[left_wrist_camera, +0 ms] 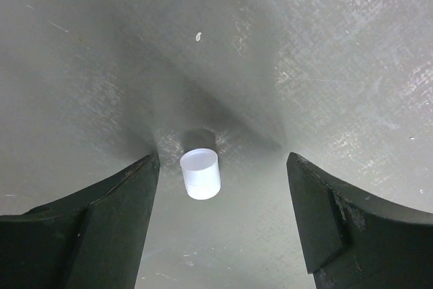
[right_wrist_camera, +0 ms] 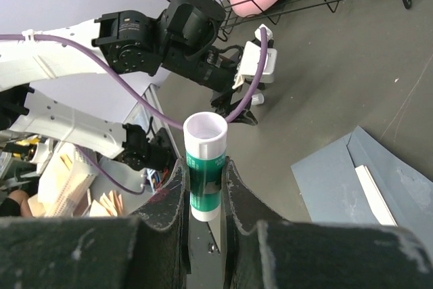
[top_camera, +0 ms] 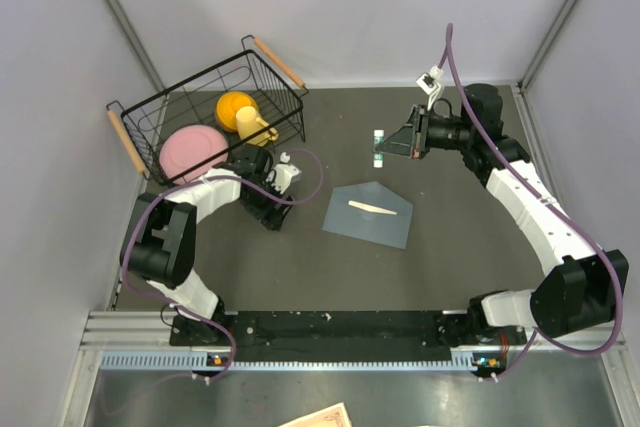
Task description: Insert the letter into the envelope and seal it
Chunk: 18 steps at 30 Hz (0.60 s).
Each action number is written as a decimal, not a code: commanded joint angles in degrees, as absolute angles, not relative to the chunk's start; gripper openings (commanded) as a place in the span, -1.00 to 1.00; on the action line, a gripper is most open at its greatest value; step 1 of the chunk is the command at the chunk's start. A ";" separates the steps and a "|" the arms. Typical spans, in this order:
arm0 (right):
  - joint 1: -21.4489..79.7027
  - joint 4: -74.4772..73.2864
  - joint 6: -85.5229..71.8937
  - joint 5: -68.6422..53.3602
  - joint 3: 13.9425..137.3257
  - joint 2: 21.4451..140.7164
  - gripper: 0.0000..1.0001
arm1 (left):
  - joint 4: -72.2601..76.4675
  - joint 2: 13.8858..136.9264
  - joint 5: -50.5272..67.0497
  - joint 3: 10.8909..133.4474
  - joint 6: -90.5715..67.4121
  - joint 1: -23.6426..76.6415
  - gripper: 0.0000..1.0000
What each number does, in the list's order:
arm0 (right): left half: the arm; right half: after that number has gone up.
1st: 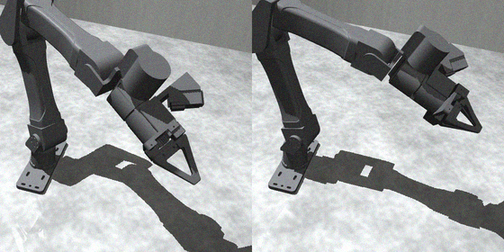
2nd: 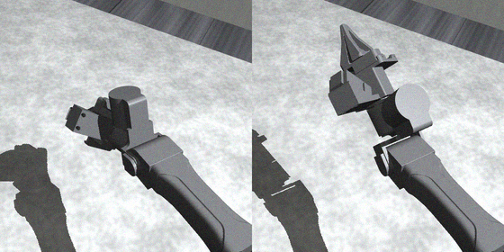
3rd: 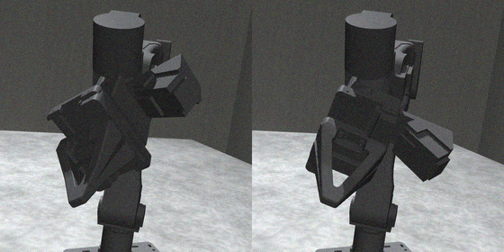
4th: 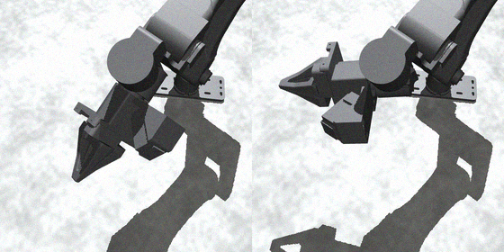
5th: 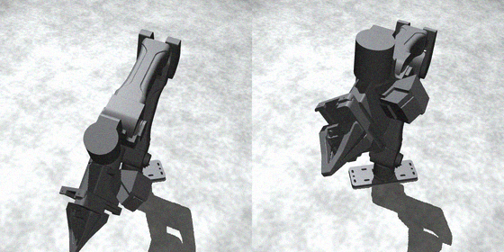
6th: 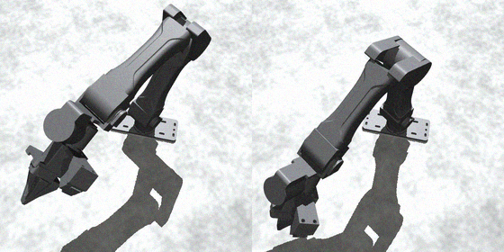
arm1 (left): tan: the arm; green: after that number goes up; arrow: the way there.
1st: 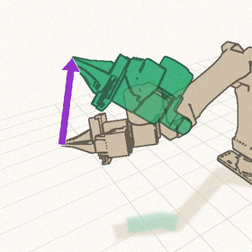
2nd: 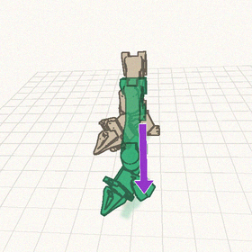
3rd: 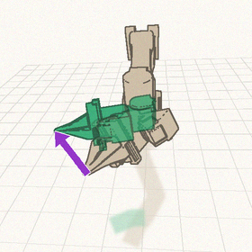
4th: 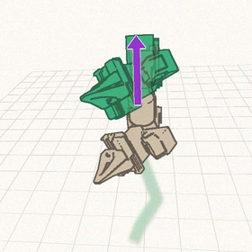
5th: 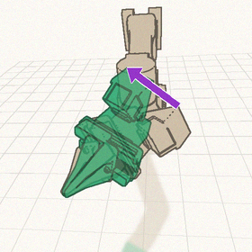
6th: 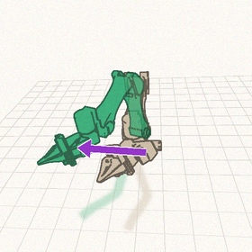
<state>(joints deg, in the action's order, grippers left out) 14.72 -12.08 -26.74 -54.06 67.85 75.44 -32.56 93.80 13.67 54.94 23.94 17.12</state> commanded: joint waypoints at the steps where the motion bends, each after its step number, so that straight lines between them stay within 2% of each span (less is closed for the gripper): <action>1: 14.33 -11.86 -24.53 -55.20 68.82 74.71 -1.00 | -32.43 92.82 15.46 56.34 24.17 16.79 0.64; 4: 14.33 -14.14 -21.80 -57.90 68.99 74.44 -1.00 | -34.18 88.17 21.95 58.35 25.13 16.79 0.65; 5: 14.33 -15.02 -20.67 -59.14 69.52 74.44 -1.00 | -34.80 86.50 27.54 58.79 25.83 16.70 0.65; 11: 14.59 -27.93 -7.40 -70.48 69.97 73.13 -1.00 | -39.02 65.70 49.81 59.15 40.67 15.73 0.69; 14: 16.42 -33.73 -3.00 -73.91 68.82 72.16 -1.00 | -36.13 57.34 59.47 56.61 47.44 15.56 0.62; 15: 17.57 -37.75 -0.29 -74.18 68.64 71.90 -1.00 | -34.90 55.48 66.38 55.47 53.38 15.64 0.59; 18: 23.26 -43.67 6.91 -73.66 68.12 71.72 -1.00 | -33.22 50.11 71.10 52.74 63.24 18.87 0.51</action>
<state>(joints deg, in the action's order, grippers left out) 17.12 -33.47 -5.43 -69.36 67.90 74.24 -34.98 55.16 54.54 56.47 45.28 15.84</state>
